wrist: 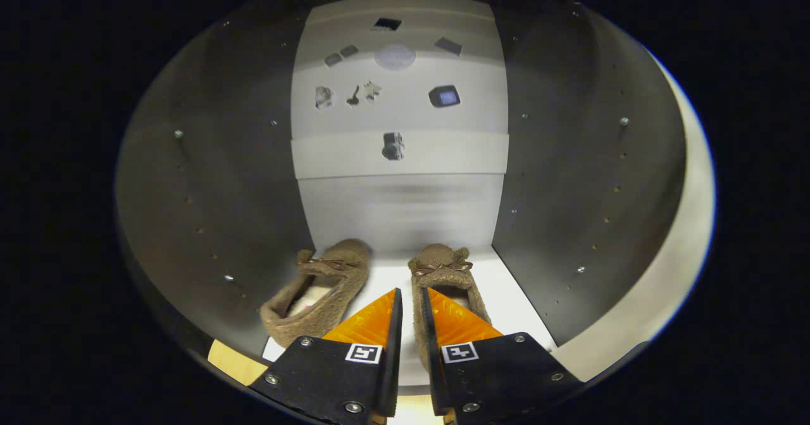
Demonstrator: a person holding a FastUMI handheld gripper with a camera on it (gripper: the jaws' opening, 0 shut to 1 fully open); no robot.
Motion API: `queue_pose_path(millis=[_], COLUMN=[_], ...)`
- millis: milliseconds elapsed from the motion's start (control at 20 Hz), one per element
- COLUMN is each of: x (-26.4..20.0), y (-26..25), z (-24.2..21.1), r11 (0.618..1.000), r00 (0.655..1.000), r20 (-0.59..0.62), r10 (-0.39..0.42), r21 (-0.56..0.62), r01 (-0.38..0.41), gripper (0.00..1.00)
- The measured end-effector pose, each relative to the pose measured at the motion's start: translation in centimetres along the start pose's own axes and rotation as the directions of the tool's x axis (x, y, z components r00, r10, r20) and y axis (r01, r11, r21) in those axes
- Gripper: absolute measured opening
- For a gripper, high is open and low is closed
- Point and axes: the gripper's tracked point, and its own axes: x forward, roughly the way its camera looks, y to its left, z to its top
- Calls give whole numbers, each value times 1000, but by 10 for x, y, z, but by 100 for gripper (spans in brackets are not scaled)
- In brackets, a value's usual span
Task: Open the shoe cabinet door, grab the shoes and put them into the shoe cabinet, then close the shoe cabinet door.
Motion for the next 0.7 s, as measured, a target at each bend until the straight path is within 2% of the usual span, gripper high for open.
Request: queue_pose_path(millis=[300, 550, 700], x=[-83, -144, -183], y=[2, -6, -2], z=[9, -9, -24], r11=[1000, 1000, 999], r00=[998, 997, 998], r20=[63, 73, 65], r10=[-14, -25, -2], r21=[1, 14, 51], r01=[14, 24, -2], gripper=[20, 20, 20])
